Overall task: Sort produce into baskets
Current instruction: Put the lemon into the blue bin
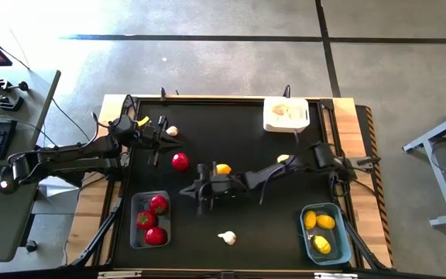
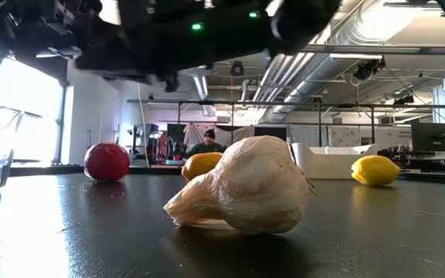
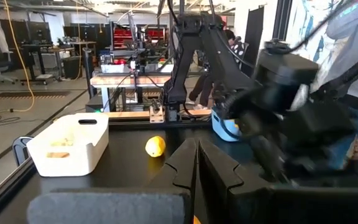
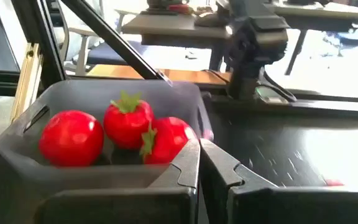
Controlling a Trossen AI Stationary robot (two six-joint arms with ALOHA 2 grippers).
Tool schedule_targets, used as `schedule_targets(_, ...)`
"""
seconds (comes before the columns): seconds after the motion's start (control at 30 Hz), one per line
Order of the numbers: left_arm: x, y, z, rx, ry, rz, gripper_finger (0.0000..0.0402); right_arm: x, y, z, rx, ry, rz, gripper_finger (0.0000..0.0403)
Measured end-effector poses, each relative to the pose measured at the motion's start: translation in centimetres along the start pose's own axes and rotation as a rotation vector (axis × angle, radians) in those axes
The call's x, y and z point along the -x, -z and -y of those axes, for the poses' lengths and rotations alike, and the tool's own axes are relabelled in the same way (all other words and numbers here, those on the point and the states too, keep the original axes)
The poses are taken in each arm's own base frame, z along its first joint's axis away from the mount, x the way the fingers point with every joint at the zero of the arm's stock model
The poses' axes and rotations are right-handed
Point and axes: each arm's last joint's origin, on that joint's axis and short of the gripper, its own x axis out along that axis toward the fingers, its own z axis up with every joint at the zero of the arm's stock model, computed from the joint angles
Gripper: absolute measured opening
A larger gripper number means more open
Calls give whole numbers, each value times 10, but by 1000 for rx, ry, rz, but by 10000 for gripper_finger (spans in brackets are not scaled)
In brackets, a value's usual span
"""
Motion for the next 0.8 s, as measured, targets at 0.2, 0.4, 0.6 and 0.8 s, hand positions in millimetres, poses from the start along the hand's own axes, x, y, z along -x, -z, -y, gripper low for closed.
schedule_targets(0.2, 0, 2, 0, 15, 0, -18, 5, 24, 7, 12, -58, 28, 20, 0)
schedule_targets(0.4, 0, 5, 0, 30, 0, -44, 5, 40, 16, 26, -150, 62, 3, 0)
schedule_targets(0.6, 0, 8, 0, 38, 1, -77, 5, 60, 21, 36, -165, 80, -12, 0)
schedule_targets(0.8, 1, 10, 0, 49, -1, -93, 5, 102, 23, 40, -143, 76, -22, 0)
